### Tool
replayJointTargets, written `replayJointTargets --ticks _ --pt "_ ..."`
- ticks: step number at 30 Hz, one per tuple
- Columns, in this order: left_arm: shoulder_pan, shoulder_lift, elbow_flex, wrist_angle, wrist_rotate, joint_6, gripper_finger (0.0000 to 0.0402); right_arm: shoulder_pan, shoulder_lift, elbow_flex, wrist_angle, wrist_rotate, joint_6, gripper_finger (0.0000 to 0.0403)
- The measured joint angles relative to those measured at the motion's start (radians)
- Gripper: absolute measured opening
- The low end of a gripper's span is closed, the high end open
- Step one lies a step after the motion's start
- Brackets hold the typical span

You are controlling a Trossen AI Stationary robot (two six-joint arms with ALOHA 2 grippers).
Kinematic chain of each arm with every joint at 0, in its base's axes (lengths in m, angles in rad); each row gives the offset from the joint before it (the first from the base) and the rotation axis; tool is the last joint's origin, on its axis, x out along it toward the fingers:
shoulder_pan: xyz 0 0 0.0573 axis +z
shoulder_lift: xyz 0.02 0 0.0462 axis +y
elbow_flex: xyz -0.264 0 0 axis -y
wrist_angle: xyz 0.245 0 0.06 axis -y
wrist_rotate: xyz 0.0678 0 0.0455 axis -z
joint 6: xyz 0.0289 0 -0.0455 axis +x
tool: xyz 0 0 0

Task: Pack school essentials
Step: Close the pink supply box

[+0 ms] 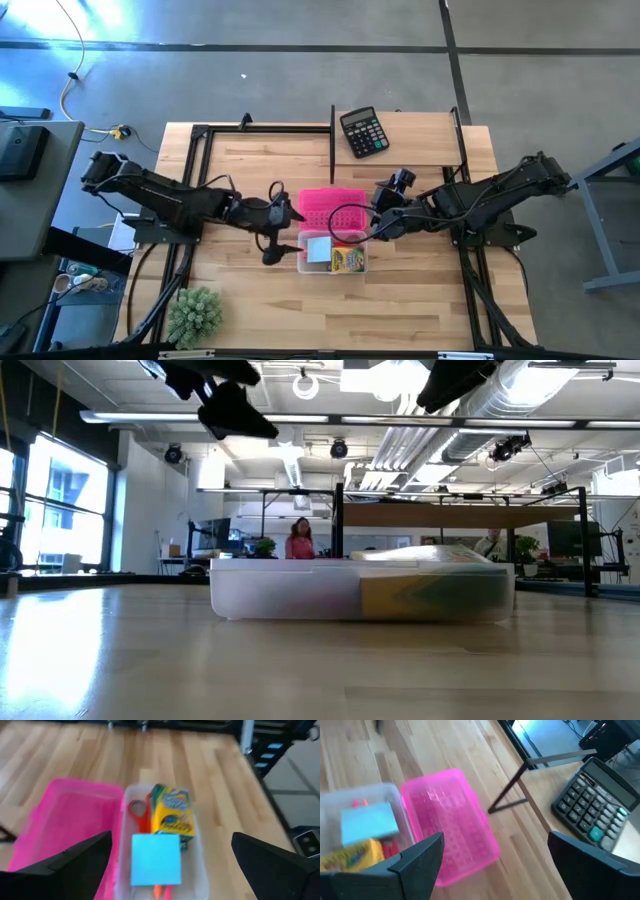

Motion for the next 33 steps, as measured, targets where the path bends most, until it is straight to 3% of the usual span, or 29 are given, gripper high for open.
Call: replayJointTargets --ticks 11,17,23,33 --pt "0.134 -0.001 0.0 -0.184 0.0 -0.012 0.04 -0.012 0.0 0.0 0.274 0.003 -0.011 0.0346" --pt "0.199 0.001 -0.104 -0.131 0.008 -0.059 0.04 -0.034 0.0 0.0 0.371 -0.06 -0.091 0.0346" --pt "0.268 0.001 -0.165 -0.022 0.066 -0.086 0.04 -0.111 0.0 0.0 0.336 -0.108 -0.078 0.0346" --pt "0.401 0.001 -0.211 -0.014 0.061 -0.139 0.04 -0.32 0.032 0.0 0.108 -0.229 0.208 0.0346"
